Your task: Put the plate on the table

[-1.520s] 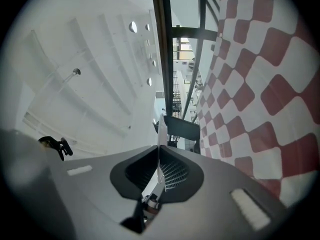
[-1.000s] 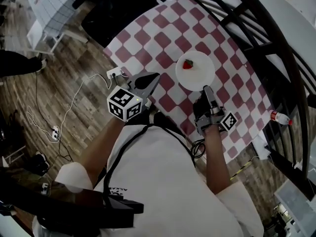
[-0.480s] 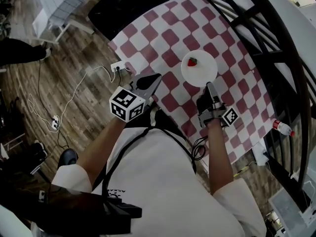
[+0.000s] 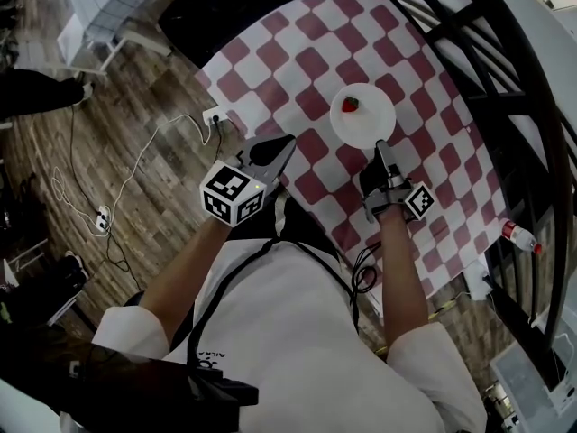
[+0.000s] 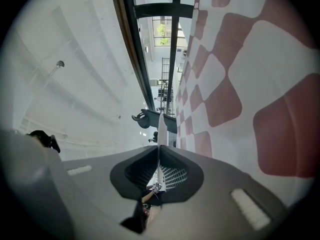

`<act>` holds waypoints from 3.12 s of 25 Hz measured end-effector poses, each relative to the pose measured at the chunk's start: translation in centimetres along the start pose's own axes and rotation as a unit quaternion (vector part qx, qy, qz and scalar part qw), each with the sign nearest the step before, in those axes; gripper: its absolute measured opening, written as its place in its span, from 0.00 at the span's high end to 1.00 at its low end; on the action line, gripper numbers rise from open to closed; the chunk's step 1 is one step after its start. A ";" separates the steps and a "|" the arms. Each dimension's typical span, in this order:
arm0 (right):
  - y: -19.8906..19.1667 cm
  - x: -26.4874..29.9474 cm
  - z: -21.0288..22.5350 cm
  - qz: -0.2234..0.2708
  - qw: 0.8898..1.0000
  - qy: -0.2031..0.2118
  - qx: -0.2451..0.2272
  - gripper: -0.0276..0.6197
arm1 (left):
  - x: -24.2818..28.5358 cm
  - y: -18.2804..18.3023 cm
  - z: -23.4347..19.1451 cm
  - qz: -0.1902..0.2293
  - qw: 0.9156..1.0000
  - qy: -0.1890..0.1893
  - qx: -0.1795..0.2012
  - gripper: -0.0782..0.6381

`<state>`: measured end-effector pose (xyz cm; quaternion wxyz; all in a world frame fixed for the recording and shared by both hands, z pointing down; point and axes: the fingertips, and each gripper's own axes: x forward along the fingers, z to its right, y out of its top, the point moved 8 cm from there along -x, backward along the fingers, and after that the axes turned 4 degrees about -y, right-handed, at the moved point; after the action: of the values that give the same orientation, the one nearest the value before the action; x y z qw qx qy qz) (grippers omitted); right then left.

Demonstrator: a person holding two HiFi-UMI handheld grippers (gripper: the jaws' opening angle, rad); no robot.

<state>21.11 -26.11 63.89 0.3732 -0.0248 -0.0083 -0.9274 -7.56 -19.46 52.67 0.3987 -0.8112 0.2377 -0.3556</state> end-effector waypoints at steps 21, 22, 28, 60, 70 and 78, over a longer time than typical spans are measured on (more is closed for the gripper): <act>0.9 3.4 4.6 -0.010 0.999 -0.053 0.004 0.93 | -0.5 -0.5 -1.1 0.001 1.000 0.020 -0.010 0.88; 0.9 3.5 4.6 -0.010 0.998 -0.056 0.003 0.93 | -0.6 -0.5 -1.1 0.001 1.000 0.021 -0.010 0.88; 0.5 4.0 4.9 -0.013 0.997 -0.070 -0.001 0.93 | -1.1 -0.4 -1.4 0.002 1.000 0.024 -0.014 0.88; -0.3 4.3 5.5 0.001 0.977 -0.213 -0.018 0.92 | -2.9 0.0 -1.5 0.008 1.000 0.023 -0.007 0.88; -0.7 4.7 5.1 0.005 0.961 -0.273 -0.045 0.90 | -3.2 0.3 -1.3 0.007 1.000 0.016 0.001 0.88; -0.9 5.4 4.2 -0.003 0.960 -0.273 -0.059 0.74 | -4.2 0.7 -1.5 0.007 1.000 0.013 0.006 0.88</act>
<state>16.73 -29.06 68.35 0.3516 -0.2986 -0.0556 -0.8855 -11.39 -17.73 51.13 0.4031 -0.8024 0.2458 -0.3651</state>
